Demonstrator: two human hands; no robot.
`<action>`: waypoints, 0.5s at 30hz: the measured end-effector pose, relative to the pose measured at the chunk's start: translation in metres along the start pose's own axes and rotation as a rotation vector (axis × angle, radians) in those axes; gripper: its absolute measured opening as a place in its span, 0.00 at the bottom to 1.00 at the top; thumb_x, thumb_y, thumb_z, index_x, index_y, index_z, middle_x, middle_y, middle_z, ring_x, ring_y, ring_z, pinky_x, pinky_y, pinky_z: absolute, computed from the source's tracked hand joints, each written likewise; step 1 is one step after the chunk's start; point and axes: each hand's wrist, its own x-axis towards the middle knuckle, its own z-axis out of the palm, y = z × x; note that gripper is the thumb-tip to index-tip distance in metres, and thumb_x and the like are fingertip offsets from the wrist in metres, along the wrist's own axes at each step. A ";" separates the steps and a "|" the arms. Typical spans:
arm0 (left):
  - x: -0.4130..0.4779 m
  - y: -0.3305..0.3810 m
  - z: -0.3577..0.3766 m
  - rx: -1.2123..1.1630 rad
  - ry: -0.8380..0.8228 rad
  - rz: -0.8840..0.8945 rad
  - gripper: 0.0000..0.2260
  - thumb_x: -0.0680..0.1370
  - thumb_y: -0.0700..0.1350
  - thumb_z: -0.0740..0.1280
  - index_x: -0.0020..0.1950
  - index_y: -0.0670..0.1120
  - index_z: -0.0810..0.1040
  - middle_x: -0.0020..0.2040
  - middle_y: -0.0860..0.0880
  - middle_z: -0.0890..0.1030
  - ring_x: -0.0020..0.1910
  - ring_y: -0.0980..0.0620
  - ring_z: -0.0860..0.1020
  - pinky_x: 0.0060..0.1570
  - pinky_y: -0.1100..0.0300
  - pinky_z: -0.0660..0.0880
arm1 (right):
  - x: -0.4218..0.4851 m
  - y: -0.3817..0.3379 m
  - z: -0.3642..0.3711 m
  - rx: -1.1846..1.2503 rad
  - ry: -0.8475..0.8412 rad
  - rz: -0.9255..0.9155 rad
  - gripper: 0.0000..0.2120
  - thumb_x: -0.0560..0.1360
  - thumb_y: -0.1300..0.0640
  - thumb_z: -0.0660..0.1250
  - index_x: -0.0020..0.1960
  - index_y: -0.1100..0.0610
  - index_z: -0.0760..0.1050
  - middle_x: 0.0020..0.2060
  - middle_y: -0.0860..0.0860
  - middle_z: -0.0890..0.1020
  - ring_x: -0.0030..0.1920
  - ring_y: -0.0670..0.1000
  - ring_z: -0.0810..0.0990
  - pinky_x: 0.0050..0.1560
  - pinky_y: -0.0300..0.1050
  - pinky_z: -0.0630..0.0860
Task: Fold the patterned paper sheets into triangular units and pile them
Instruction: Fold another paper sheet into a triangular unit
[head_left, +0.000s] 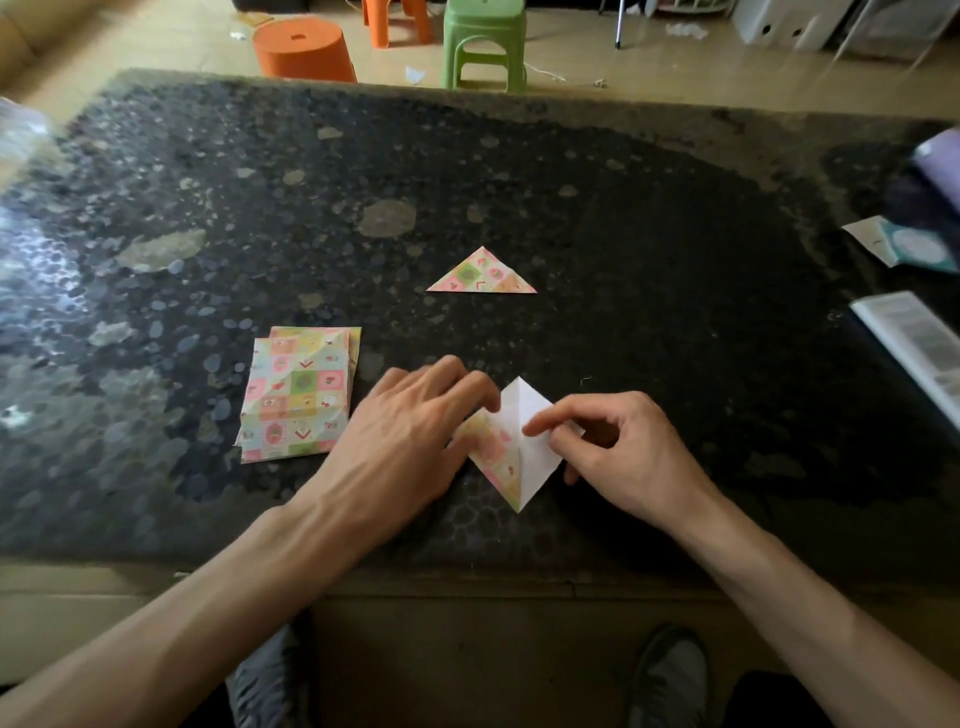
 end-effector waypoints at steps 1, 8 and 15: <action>-0.001 0.005 0.001 -0.013 0.007 0.031 0.11 0.78 0.52 0.72 0.59 0.56 0.76 0.52 0.57 0.76 0.48 0.55 0.78 0.51 0.55 0.75 | 0.000 0.001 0.000 0.030 0.035 0.015 0.08 0.80 0.56 0.69 0.51 0.45 0.86 0.42 0.39 0.85 0.38 0.41 0.84 0.38 0.34 0.79; -0.008 0.005 0.011 0.024 -0.007 0.076 0.16 0.77 0.63 0.69 0.59 0.55 0.79 0.54 0.57 0.79 0.54 0.54 0.77 0.52 0.57 0.74 | -0.002 -0.005 0.000 0.151 0.042 0.052 0.10 0.78 0.58 0.71 0.55 0.47 0.86 0.38 0.40 0.87 0.38 0.42 0.87 0.46 0.33 0.80; -0.008 -0.002 0.015 0.094 0.061 0.051 0.10 0.80 0.51 0.68 0.60 0.52 0.83 0.54 0.54 0.81 0.51 0.52 0.80 0.48 0.56 0.75 | -0.007 -0.011 -0.010 0.122 -0.221 -0.014 0.18 0.76 0.60 0.74 0.62 0.44 0.83 0.45 0.42 0.87 0.41 0.44 0.87 0.40 0.35 0.80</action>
